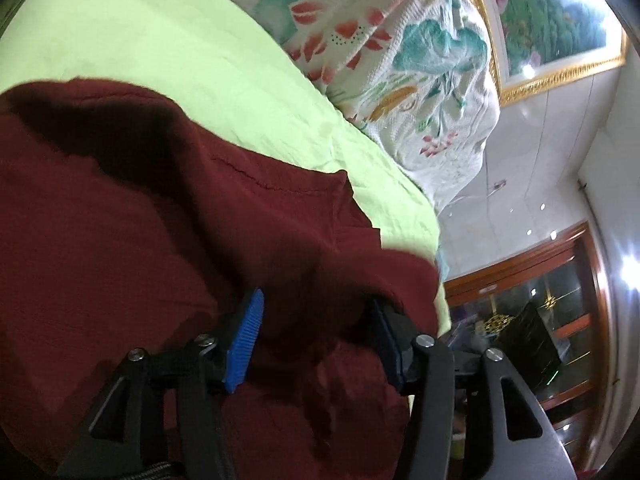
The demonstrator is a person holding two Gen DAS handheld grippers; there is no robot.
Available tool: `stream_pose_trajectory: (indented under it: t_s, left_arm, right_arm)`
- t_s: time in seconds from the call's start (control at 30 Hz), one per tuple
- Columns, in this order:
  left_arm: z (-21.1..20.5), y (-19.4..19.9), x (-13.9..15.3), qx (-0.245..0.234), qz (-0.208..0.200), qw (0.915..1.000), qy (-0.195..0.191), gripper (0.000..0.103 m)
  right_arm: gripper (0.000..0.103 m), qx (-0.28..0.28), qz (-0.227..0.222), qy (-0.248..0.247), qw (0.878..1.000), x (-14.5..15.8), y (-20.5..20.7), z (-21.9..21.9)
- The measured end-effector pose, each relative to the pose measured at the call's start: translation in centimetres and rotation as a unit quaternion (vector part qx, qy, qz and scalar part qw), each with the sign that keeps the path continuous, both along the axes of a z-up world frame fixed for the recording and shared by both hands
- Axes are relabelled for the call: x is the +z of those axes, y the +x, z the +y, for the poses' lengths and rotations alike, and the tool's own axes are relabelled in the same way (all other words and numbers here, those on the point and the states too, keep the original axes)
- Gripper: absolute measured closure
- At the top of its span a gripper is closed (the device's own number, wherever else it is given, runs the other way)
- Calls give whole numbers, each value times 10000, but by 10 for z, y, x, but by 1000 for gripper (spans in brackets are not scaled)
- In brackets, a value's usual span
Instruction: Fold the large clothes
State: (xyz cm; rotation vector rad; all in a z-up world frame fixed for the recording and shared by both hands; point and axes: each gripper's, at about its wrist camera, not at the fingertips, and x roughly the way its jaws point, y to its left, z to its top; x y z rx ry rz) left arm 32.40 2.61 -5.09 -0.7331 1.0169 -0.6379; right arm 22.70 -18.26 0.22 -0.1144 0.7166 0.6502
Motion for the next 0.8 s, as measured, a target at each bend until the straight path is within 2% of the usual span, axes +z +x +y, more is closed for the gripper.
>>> stream_pose_trajectory:
  t_s: [0.07, 0.13, 0.17, 0.2, 0.3, 0.4, 0.5, 0.53, 0.63, 0.73, 0.8]
  left_arm:
    - [-3, -4, -2, -45, 31, 9999, 91, 47]
    - [-13, -11, -7, -145, 69, 9994, 294, 47]
    - [-14, -14, -9, -184, 79, 9992, 343, 47]
    - [-15, -18, -12, -221, 96, 9990, 373, 47]
    - [-10, -30, -24, -217, 195, 9992, 281, 47]
    - [5, -40, -30, -81, 226, 9997, 62, 47]
    - [19, -43, -31, 107, 251, 9995, -148, 46]
    - [21, -43, -32, 144, 267, 9994, -165, 43]
    - [19, -34, -38, 161, 418, 9986, -297, 41]
    - [8, -23, -45, 67, 549, 9976, -408, 41]
    - [-2, -19, -47, -3, 590, 9979, -285, 42]
  right_arm:
    - [97, -10, 237, -177, 9996, -17, -10, 2]
    - [92, -216, 821, 208, 9962, -34, -11, -11]
    - [84, -336, 973, 437, 9937, -37, -12, -18]
    - [77, -419, 1025, 612, 9920, -38, -13, -24]
    - [67, -646, 1028, 1198, 9853, -32, -17, -45]
    - [63, -977, 1066, 1665, 9754, -25, -14, -67]
    - [62, -1279, 1213, 2272, 9578, -20, 4, -88]
    - [62, -1488, 1276, 2410, 9505, -23, 10, -96]
    - [62, -2028, 1474, 2074, 9456, -34, 24, -97]
    - [62, -2175, 1797, 2146, 9351, -51, 37, -90]
    - [62, -2213, 1930, 2107, 9324, -58, 43, -88]
